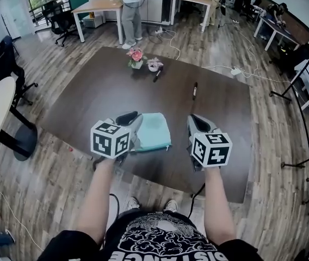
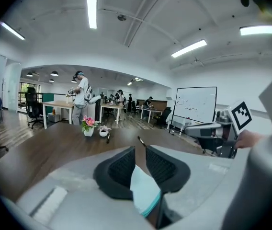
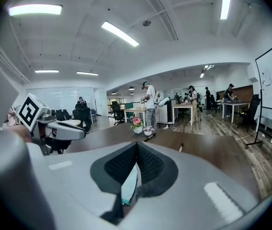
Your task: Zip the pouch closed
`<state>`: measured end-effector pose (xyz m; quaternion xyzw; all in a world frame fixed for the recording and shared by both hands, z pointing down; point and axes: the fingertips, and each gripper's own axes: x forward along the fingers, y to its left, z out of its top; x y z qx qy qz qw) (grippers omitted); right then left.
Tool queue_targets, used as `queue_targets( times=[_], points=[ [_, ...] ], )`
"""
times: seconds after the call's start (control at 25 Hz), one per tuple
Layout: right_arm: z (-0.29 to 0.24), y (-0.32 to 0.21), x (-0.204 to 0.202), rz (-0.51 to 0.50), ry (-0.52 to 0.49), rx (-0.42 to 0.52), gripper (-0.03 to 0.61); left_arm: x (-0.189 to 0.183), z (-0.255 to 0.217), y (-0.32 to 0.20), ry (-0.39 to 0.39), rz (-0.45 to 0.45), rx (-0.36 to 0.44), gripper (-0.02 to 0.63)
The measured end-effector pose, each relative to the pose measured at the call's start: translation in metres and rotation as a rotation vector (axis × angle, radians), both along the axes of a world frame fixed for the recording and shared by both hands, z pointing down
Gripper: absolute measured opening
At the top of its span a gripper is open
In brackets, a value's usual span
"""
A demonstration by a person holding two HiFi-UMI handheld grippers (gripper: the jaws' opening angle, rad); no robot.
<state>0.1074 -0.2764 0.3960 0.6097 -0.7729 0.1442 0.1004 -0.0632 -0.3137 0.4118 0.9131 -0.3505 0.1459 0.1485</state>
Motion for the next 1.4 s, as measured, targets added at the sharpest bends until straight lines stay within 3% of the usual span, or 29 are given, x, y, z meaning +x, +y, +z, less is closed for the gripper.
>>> queue_targets(
  times=[0.4, 0.8, 1.4],
  points=[
    [-0.029, 0.003, -0.007, -0.018, 0.016, 0.102, 0.0, -0.014, -0.025, -0.006, -0.005, -0.048, 0.084, 0.005],
    [-0.027, -0.001, -0.007, -0.018, 0.003, 0.115, 0.0, -0.04, -0.025, -0.012, -0.027, -0.116, 0.099, 0.005],
    [-0.03, -0.002, -0.008, -0.033, 0.013, 0.114, 0.0, -0.039, -0.022, -0.009, -0.046, -0.12, 0.089, 0.005]
  ],
)
